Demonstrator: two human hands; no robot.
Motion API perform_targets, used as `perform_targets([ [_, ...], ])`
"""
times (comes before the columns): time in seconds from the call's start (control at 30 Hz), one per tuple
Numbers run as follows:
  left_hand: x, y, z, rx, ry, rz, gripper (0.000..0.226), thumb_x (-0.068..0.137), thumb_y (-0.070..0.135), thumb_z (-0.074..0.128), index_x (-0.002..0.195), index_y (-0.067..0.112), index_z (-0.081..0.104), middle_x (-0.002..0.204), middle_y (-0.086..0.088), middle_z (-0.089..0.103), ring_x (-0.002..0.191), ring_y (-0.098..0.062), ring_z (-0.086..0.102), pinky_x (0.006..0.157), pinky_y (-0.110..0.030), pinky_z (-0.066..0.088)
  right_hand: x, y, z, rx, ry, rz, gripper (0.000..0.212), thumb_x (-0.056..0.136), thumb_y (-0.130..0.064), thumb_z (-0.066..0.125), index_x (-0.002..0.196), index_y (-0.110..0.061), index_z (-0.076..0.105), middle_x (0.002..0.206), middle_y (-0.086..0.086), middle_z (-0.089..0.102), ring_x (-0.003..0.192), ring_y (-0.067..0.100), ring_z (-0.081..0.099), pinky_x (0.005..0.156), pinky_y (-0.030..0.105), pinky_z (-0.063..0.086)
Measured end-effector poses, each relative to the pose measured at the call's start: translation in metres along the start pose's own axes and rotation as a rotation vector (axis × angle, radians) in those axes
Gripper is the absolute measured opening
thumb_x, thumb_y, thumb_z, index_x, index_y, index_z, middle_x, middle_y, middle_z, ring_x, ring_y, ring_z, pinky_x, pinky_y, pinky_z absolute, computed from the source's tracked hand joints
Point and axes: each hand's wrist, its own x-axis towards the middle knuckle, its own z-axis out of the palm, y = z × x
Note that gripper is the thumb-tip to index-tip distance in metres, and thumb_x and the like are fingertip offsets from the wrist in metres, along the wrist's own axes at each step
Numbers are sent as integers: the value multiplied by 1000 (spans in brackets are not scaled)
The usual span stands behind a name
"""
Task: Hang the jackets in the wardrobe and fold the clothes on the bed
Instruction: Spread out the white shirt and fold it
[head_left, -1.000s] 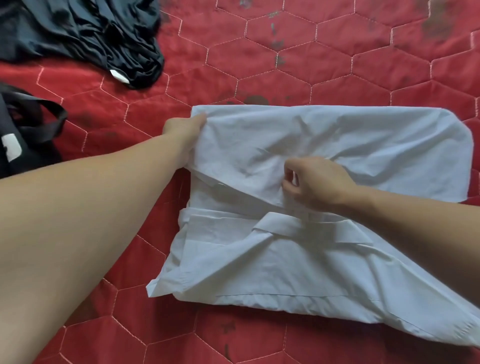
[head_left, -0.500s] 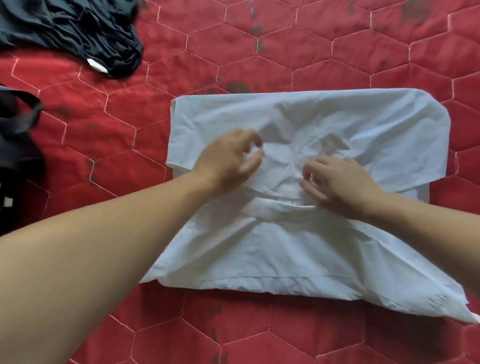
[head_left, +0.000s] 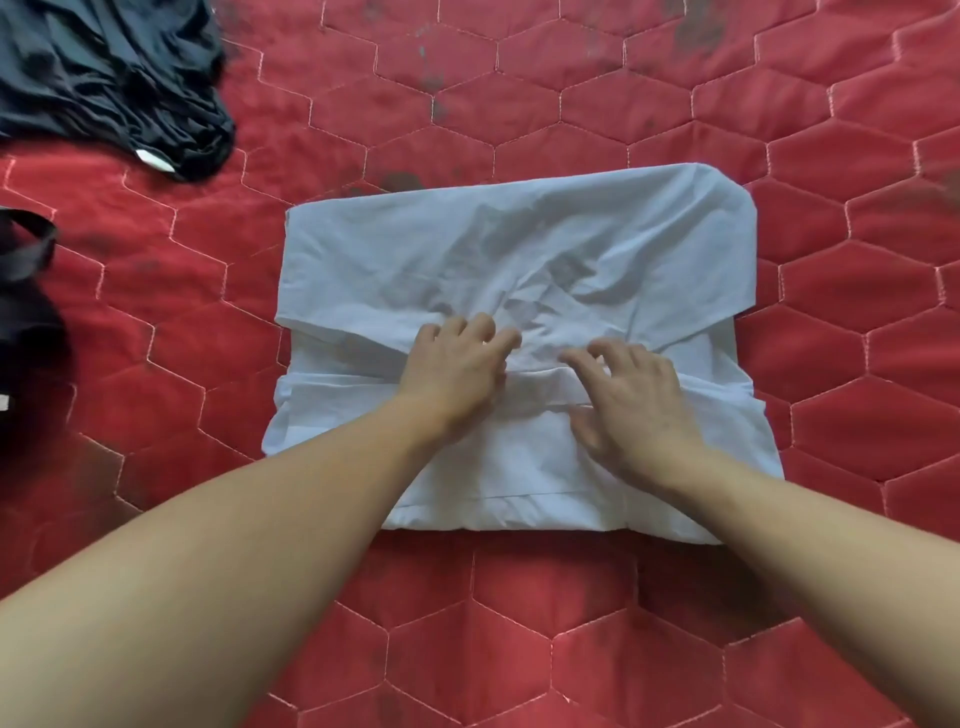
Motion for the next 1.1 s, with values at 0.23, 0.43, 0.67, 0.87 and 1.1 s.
perform_targets([
  [0.23, -45, 57, 15, -2, 145, 207, 37, 69, 27, 74, 106, 25, 67, 101, -3, 62, 93, -31, 59, 78, -40, 44, -96, 42, 2, -44, 73, -97, 51, 65, -38, 80, 110, -19, 66, 115, 10, 59, 100, 36, 58, 85, 48, 43],
  [0.43, -79, 60, 39, 39, -136, 154, 80, 65, 60, 51, 140, 35, 38, 138, -1, 41, 123, -27, 37, 99, -42, 27, -105, 49, 2, -174, -214, -108, 81, 50, -31, 79, 128, -22, 58, 131, 9, 56, 113, 34, 56, 90, 49, 45],
  [0.67, -68, 120, 45, -90, -117, 86, 96, 70, 52, 65, 150, 19, 22, 156, -5, 23, 141, -29, 23, 114, -43, 20, -82, 46, -16, -59, -32, -5, 25, 68, -18, 63, 93, -18, 66, 82, 1, 65, 83, 31, 62, 77, 39, 34],
  [0.87, -37, 159, 34, -400, 117, -187, 50, 85, 40, 63, 132, 29, 52, 127, 4, 58, 109, -25, 56, 84, -37, 40, -91, 57, -21, 328, 218, 711, 72, 67, -41, 76, 131, -32, 44, 136, 3, 40, 122, 30, 40, 102, 46, 31],
  [1.1, -26, 161, 33, -427, 18, -176, 22, 92, 38, 52, 106, 28, 66, 110, 0, 64, 100, -28, 59, 74, -37, 46, -115, 28, -3, 1463, 186, 1195, 12, 87, -17, 61, 98, -21, 60, 90, 3, 67, 74, 17, 64, 69, 33, 48],
])
